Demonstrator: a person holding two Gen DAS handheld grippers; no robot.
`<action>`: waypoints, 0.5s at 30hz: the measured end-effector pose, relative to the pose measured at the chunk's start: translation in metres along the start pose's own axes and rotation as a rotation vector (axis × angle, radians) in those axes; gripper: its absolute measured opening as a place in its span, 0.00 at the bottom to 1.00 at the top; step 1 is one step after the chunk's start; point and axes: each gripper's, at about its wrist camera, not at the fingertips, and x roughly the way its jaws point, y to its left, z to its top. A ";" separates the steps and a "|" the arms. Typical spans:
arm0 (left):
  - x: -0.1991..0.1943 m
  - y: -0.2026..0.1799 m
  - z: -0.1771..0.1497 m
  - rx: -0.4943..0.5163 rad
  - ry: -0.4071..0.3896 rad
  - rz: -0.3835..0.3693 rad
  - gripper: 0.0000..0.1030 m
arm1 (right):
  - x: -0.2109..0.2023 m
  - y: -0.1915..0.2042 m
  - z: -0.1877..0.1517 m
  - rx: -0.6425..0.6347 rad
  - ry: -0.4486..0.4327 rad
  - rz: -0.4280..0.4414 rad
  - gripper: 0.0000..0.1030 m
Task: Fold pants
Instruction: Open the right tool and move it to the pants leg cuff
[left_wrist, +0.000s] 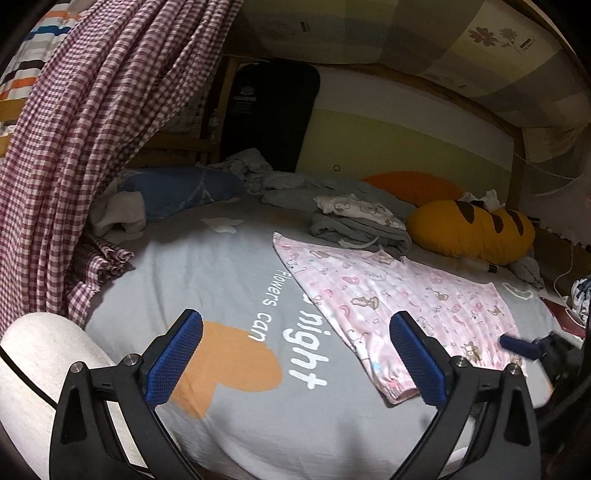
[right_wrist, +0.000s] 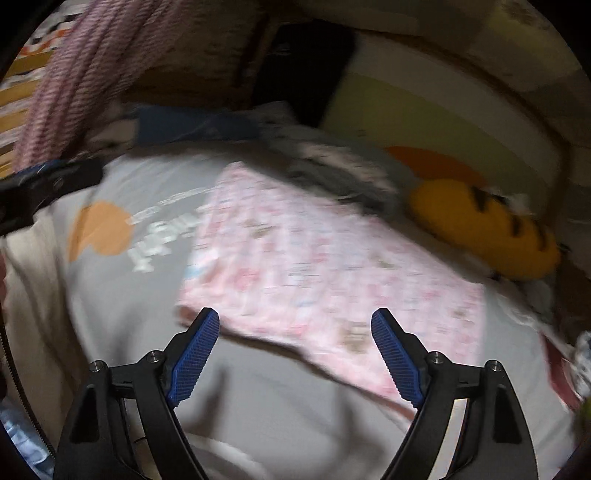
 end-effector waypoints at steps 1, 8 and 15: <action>0.000 0.002 0.000 -0.002 -0.002 0.009 0.98 | 0.003 0.007 -0.001 -0.032 -0.003 0.020 0.78; 0.008 0.016 -0.001 -0.052 0.027 0.027 0.97 | 0.017 0.049 -0.002 -0.300 -0.036 0.097 0.60; 0.016 0.025 -0.001 -0.086 0.057 0.043 0.97 | 0.050 0.073 -0.013 -0.484 0.015 0.070 0.41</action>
